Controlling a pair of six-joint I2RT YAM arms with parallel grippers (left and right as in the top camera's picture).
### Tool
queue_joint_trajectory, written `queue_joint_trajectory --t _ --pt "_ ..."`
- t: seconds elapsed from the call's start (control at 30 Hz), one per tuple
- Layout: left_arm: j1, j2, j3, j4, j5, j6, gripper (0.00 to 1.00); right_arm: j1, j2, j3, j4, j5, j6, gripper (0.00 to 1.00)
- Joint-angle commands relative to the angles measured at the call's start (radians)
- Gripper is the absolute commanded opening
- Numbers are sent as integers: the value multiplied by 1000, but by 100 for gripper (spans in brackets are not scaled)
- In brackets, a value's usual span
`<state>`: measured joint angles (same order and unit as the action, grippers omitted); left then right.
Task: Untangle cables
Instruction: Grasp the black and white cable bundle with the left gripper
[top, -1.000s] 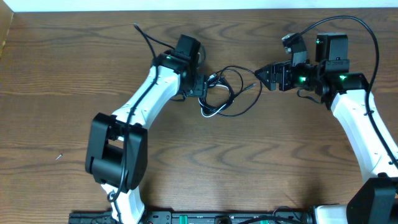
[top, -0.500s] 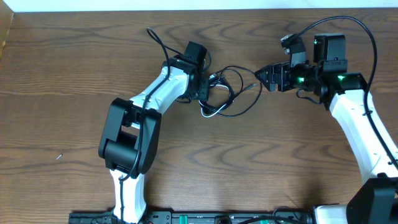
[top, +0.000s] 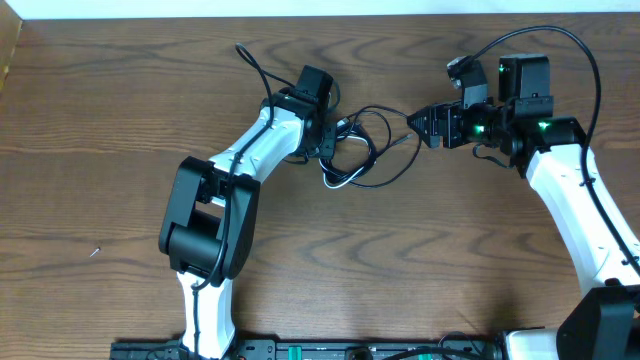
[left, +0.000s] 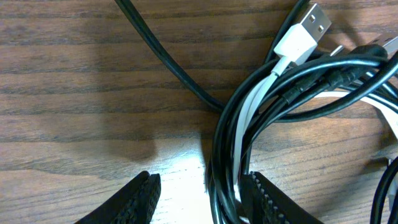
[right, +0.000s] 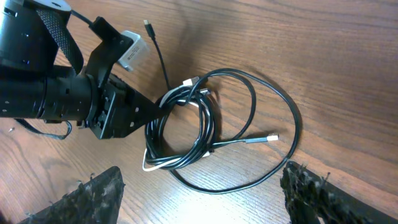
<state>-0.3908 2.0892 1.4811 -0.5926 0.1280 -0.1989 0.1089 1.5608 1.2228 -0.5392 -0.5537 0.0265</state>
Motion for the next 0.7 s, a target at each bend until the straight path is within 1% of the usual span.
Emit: queue_joint_trajectory --t 0.0,0.13,0.33,0.43,0.5,0.53,0.67 --pt "1 36 -10 4 -10 -2 47 7 2 19 -4 5 6 78" --pt "1 49 -10 4 -10 -2 45 9 2 19 -3 5 6 78" --pt "1 82 -11 4 -9 -2 39 11 2 19 -3 5 6 77" --pt "1 89 -12 4 -9 -2 28 11 2 19 -4 5 6 77" --pt "1 88 -12 4 -9 -2 13 11 2 19 -4 5 6 77" --pt "1 88 -11 4 -9 -2 8 11 2 19 -3 5 6 76" --pt "2 72 -9 -13 -9 -2 7 11 2 19 -2 5 7 75"
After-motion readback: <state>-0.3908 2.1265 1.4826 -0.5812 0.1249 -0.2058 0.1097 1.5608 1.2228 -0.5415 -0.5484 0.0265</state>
